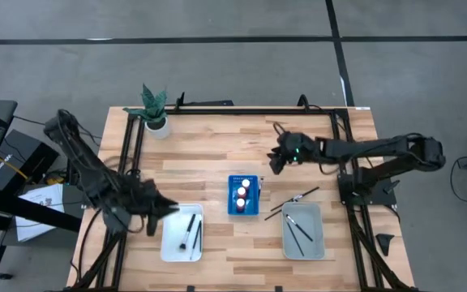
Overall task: Pick & Place Paint Supplies
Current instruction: Put the top left eyeshadow brush into the gray bin
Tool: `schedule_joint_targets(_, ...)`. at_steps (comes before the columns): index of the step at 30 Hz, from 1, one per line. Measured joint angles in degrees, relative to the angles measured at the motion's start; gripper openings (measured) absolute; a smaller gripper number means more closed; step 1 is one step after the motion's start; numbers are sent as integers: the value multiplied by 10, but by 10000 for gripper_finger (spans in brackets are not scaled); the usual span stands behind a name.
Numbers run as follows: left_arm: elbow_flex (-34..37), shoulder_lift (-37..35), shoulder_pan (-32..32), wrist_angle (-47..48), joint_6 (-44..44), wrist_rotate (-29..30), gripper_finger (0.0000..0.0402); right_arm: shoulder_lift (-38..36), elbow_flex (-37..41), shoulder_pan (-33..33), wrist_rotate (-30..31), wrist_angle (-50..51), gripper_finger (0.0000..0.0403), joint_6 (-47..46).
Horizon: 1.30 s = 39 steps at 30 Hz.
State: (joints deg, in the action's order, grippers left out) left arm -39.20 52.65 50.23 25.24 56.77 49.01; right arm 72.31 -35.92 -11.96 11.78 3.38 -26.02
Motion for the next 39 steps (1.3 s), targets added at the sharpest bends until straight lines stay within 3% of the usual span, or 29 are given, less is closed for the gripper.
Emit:
schedule_joint_targets(6, 0, -92, -45, 7, -91, 41, 91, 11, -110, -77, -78, 183, 133, -68)
schedule_joint_targets(12, 0, -136, -110, 7, -201, 42, 91, 84, -141, -123, -351, 192, 134, -207)
schedule_joint_targets(16, 0, -149, -145, 5, -238, 17, 91, 148, -141, -132, -430, 199, 134, -267)
schedule_joint_targets(22, 0, -150, -166, 3, -249, -56, 91, 222, -141, -151, -478, 201, 134, -279)
schedule_joint_targets(27, 0, -150, -166, -2, -249, -71, 91, 275, -156, -172, -535, 207, 134, -282)
schedule_joint_targets(32, 0, -151, -166, -27, -251, -96, 91, 307, -198, -175, -545, 252, 134, -270)
schedule_joint_targets(36, 0, -151, -166, -33, -278, -109, 91, 323, -234, -174, -548, 262, 133, -198)
schedule_joint_targets(39, 0, -151, -166, -33, -287, -124, 91, 328, -257, -179, -551, 278, 133, -80)
